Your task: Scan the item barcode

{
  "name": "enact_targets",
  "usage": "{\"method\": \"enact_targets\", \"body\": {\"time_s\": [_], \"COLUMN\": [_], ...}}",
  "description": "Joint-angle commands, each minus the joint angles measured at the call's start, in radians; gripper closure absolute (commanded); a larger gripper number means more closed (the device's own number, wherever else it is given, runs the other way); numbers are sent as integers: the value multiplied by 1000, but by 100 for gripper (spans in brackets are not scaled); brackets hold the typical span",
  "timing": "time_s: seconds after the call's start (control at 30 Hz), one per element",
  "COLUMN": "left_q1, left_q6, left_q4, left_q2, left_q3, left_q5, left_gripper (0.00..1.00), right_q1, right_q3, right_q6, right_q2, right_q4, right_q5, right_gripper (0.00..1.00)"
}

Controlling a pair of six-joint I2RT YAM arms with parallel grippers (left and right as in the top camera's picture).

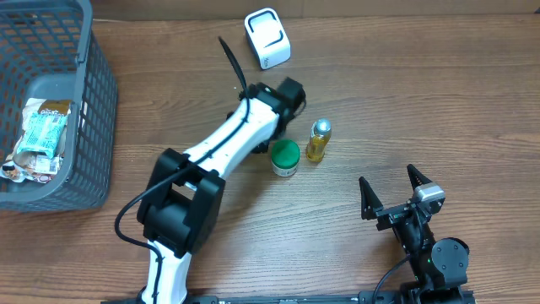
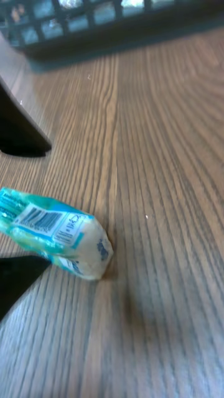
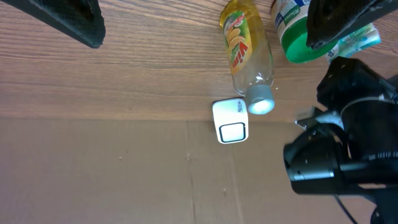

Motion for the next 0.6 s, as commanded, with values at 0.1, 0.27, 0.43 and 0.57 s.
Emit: {"method": "enact_targets", "body": {"time_s": [0.1,0.27,0.43,0.57], "left_q1": [106,179,197,185], "left_q6": [146,246,259,259], "left_q4": [-17,-14,3,41], "left_q2": [-1,-1,-1,-1], "left_q3": [28,23,-11,-47], "left_q5": [270,459,479,478], "left_gripper": [45,42,43,48], "right_q1": [-2,-2,-2,-2], "right_q3": [-11,-11,-11,-11], "right_q6": [-1,-1,-1,-1], "right_q2": [-10,-10,-10,-10], "right_q4": [5,4,5,4], "right_q5": [-5,-5,-5,-5], "right_gripper": [0,0,0,0]}}
